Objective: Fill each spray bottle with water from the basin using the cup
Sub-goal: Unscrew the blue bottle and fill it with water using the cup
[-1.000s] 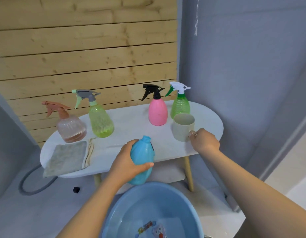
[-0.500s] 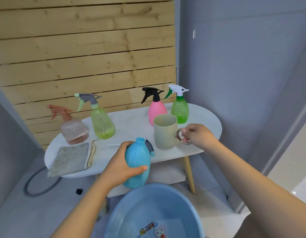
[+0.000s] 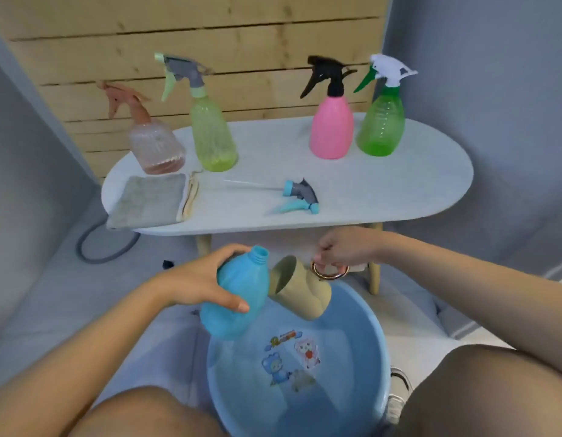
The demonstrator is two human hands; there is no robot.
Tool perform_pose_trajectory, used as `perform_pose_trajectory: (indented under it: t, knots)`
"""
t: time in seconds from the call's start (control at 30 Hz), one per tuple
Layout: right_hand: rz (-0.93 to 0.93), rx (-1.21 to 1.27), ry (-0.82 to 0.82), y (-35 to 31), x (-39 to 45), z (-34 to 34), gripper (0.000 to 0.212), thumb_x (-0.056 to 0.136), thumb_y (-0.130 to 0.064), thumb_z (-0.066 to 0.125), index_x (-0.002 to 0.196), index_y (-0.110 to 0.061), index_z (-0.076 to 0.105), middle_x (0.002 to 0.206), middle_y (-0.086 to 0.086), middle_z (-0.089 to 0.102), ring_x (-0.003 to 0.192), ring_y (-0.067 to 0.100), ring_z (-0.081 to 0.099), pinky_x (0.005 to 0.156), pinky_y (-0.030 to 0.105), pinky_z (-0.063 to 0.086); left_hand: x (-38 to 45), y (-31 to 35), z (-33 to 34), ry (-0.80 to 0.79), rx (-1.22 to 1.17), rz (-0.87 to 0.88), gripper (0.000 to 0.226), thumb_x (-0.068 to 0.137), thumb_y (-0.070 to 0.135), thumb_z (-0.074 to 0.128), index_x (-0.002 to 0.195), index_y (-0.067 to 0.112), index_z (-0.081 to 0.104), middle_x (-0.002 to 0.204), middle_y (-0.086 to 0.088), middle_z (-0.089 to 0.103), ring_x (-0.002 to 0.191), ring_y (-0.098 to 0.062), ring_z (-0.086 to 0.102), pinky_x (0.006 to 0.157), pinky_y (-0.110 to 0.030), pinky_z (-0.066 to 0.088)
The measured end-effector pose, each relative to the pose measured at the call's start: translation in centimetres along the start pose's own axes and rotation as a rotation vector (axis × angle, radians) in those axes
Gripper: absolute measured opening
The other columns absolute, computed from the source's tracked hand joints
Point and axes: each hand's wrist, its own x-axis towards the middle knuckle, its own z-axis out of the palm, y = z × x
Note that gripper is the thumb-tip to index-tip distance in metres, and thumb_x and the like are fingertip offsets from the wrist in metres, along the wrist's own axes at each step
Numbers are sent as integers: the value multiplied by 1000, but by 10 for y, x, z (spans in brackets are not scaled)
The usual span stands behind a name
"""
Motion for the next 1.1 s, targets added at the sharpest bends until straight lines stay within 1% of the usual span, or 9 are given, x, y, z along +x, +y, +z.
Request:
perform_pose_trajectory:
  t: [0.23, 0.33, 0.43, 0.53, 0.6, 0.7, 0.77, 0.9, 1.1]
  knots:
    - [-37, -162, 54, 41, 81, 108, 39, 96, -42, 44, 64, -21, 44, 85, 7, 60, 90, 26, 56, 78, 30, 35, 37, -107, 45, 132, -16, -85, 79, 54, 26, 91, 113, 46, 42, 117, 14, 55, 101, 2, 57, 80, -12, 47]
    - [-50, -344, 173, 56, 105, 154, 28, 96, -38, 41, 81, -21, 58, 94, 4, 68, 98, 24, 59, 94, 31, 25, 54, -138, 70, 256, 17, -63, 82, 53, 29, 90, 114, 49, 40, 125, 11, 49, 110, -4, 50, 93, -23, 43]
    - [-117, -517, 248, 66, 114, 178, 19, 93, -27, 49, 79, -21, 62, 76, 3, 67, 84, 26, 59, 83, 31, 21, 64, -145, 90, 417, 14, -73, 83, 57, 23, 90, 120, 41, 38, 125, 7, 44, 109, -8, 45, 90, -22, 37]
    - [-117, -616, 274, 80, 131, 201, 40, 66, -17, 78, 54, -25, 41, 45, -5, 46, 55, 21, 53, 70, 31, 21, 73, -159, 107, 489, -14, -54, 82, 60, 19, 88, 121, 40, 39, 128, 9, 42, 110, -5, 43, 91, -19, 34]
    - [-130, -652, 273, 85, 141, 213, 37, 54, -12, 83, 52, -24, 48, 42, -4, 47, 51, 22, 52, 67, 33, 22, 77, -170, 116, 499, -43, -67, 81, 60, 20, 88, 121, 43, 39, 128, 12, 42, 112, -5, 43, 92, -20, 35]
    - [-146, -621, 184, 89, 145, 217, 9, 80, -19, 64, 73, -18, 60, 65, 3, 62, 75, 25, 59, 78, 33, 20, 80, -178, 125, 497, -73, -93, 80, 60, 21, 88, 120, 44, 39, 127, 13, 44, 113, -6, 44, 92, -19, 36]
    - [-109, -592, 172, 94, 149, 225, 23, 95, -24, 41, 85, -16, 60, 83, 4, 65, 94, 24, 54, 88, 31, 17, 81, -180, 129, 506, -92, -114, 79, 62, 20, 87, 120, 42, 40, 125, 13, 44, 110, -4, 43, 87, -11, 35]
    - [-153, -531, 162, 91, 152, 235, 24, 95, -23, 37, 76, -16, 50, 74, 2, 53, 93, 22, 51, 91, 31, 22, 79, -184, 133, 544, -119, -120, 79, 63, 22, 87, 124, 39, 40, 119, 21, 45, 110, -3, 43, 82, -5, 34]
    - [10, -140, 188, 100, 161, 226, 30, 93, -35, 42, 73, -16, 54, 76, 5, 58, 88, 23, 52, 76, 26, 19, 78, -186, 138, 575, -161, -139, 80, 62, 22, 87, 125, 37, 40, 127, 13, 47, 117, -7, 44, 97, -25, 39]
